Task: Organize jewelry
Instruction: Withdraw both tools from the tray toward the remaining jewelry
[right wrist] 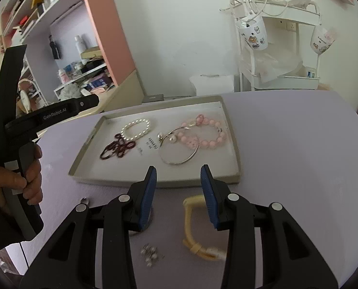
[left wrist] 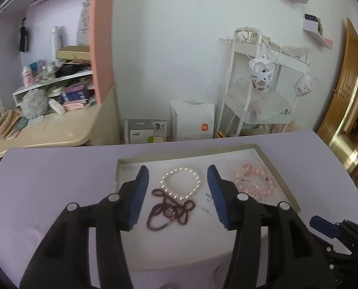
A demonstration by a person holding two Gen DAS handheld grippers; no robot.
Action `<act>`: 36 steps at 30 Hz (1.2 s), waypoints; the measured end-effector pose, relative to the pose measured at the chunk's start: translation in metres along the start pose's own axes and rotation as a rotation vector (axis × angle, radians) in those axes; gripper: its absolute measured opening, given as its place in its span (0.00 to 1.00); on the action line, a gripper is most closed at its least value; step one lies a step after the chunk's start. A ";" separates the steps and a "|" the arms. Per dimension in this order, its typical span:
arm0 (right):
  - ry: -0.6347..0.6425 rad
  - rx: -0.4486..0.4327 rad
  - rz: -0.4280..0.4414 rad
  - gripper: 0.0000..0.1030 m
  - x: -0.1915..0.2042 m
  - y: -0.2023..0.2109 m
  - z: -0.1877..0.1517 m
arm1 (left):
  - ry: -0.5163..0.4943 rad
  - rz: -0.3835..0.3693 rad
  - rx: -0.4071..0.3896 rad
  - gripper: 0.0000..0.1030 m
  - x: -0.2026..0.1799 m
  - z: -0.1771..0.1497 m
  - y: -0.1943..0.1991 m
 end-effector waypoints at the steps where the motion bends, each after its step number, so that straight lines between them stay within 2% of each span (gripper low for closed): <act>1: 0.000 -0.001 0.004 0.39 0.002 0.003 -0.002 | 0.002 0.007 -0.007 0.53 0.003 -0.002 0.008; 4: 0.003 -0.009 0.015 0.39 0.006 0.016 -0.011 | 0.006 0.030 -0.026 0.57 0.009 -0.007 0.027; 14: 0.017 -0.011 0.043 0.39 0.017 0.049 -0.044 | 0.067 0.133 -0.090 0.83 0.035 -0.036 0.108; 23: 0.038 -0.042 0.052 0.39 0.025 0.072 -0.063 | 0.098 0.196 -0.087 0.85 0.045 -0.068 0.158; 25: 0.043 -0.041 0.051 0.42 0.026 0.073 -0.065 | 0.100 0.207 -0.084 0.85 0.045 -0.073 0.167; 36: 0.114 0.074 0.030 0.42 0.031 0.041 -0.076 | 0.125 0.261 -0.094 0.85 0.061 -0.079 0.186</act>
Point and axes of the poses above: each gripper's, at about its wrist camera, not at the fingertips, and y roughly against the way its jaws point, x to its left, z to its top, the point moved 1 cm from there along -y, roughly the way its jaws point, and after that the axes turned 13 degrees about -x, right-handed, at the moved point
